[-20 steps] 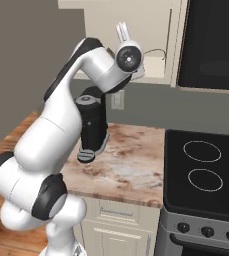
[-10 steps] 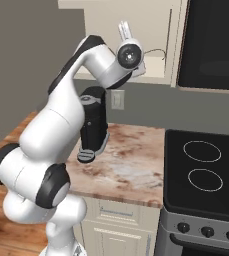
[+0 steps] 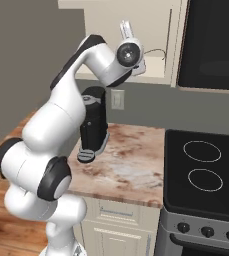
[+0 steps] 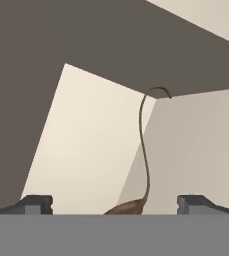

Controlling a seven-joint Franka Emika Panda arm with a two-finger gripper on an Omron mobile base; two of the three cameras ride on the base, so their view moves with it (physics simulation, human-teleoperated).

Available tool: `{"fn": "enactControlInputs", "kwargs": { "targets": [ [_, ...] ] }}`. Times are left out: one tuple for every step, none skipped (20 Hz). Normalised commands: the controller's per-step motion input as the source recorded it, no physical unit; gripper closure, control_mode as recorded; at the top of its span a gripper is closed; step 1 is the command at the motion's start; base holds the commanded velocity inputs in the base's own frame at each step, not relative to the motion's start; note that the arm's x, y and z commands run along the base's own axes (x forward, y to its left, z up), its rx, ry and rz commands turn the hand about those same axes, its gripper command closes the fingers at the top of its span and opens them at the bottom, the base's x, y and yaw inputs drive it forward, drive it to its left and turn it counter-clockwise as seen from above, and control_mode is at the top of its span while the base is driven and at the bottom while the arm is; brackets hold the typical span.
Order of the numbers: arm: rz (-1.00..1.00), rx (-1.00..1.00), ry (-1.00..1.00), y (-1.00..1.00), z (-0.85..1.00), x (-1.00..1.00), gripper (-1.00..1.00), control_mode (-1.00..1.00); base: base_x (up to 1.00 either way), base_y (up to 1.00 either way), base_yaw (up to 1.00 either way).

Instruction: Open the cabinet and move the ladle to the pot. Then close the cabinet.

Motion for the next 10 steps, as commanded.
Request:
{"fn": "enactControlInputs", "kwargs": {
  "targets": [
    [-0.04,0.0,0.0,0.0,0.0,0.19,-1.0,-1.0,0.0,0.0,0.0],
    [-0.04,0.0,0.0,0.0,0.0,0.15,-1.0,-1.0,0.0,0.0,0.0],
    [-0.04,0.0,0.0,0.0,0.0,0.19,-1.0,-1.0,0.0,0.0,0.0],
    [-0.04,0.0,0.0,0.0,0.0,0.18,-1.0,-1.0,0.0,0.0,0.0],
    [-0.04,0.0,0.0,-0.01,0.0,0.21,-1.0,-1.0,0.0,0.0,0.0],
    [-0.04,0.0,0.0,-0.02,0.0,0.2,-1.0,-1.0,0.0,0.0,0.0],
    [-0.04,0.0,0.0,-0.04,0.0,0.19,-1.0,-1.0,0.0,0.0,0.0],
    [-0.03,0.0,0.0,0.0,0.0,0.19,-1.0,-1.0,0.0,0.0,0.0],
    [-0.03,0.0,0.0,0.0,0.0,0.21,-1.0,-1.0,0.0,0.0,0.0],
    [-0.02,0.0,0.0,0.0,0.0,0.24,-1.0,-1.0,0.0,0.0,0.0]
  ]
}}
